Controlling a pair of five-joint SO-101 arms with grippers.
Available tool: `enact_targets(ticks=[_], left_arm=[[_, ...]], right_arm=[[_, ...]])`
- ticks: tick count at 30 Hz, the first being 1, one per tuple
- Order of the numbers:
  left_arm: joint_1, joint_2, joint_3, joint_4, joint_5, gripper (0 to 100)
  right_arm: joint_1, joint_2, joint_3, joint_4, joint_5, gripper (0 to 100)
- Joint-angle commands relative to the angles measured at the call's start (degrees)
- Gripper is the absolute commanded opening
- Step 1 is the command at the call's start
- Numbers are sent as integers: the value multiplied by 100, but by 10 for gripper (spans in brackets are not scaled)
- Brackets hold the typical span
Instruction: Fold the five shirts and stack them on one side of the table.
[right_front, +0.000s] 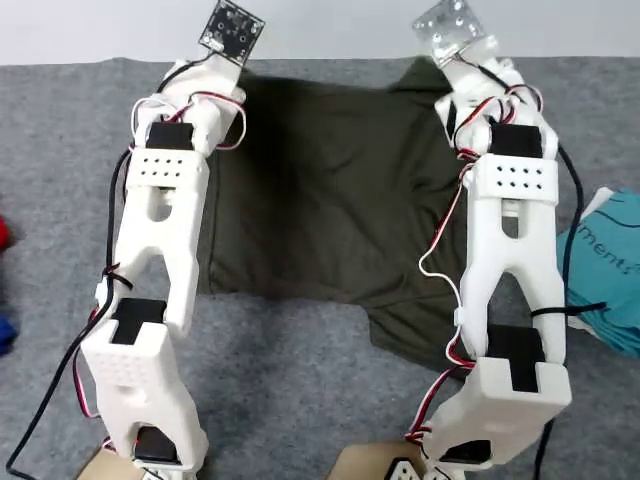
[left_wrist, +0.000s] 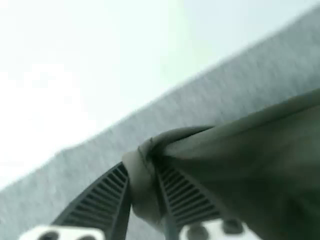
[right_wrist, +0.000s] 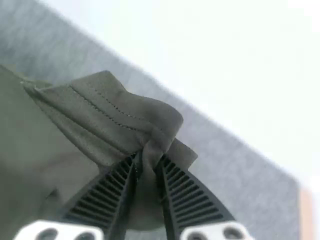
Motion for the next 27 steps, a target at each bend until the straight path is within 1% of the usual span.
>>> enact_targets(ticks=[1, 4, 10, 16, 18, 21, 27], left_arm=[[-35, -114, -268, 967, -703, 4], [-18, -114, -268, 1873, -1451, 4], [-44, -114, -268, 3446, -2637, 4], [-62, -70, -268, 4756, -3921, 3], [-62, -70, -268, 5090, -4220, 3], [-62, -70, -259, 5433, -4554, 3], [-62, -62, -233, 5653, -4642, 3]], right_arm=[[31, -101, -378, 778, -44, 9], [-13, -101, -378, 1508, -44, 9], [-224, -259, -404, 3143, -35, 10], [-435, -505, -404, 4215, -35, 10], [-462, -514, -404, 4523, 0, 10], [-435, -523, -404, 4857, 264, 10], [-435, -549, -378, 5446, 316, 10]])
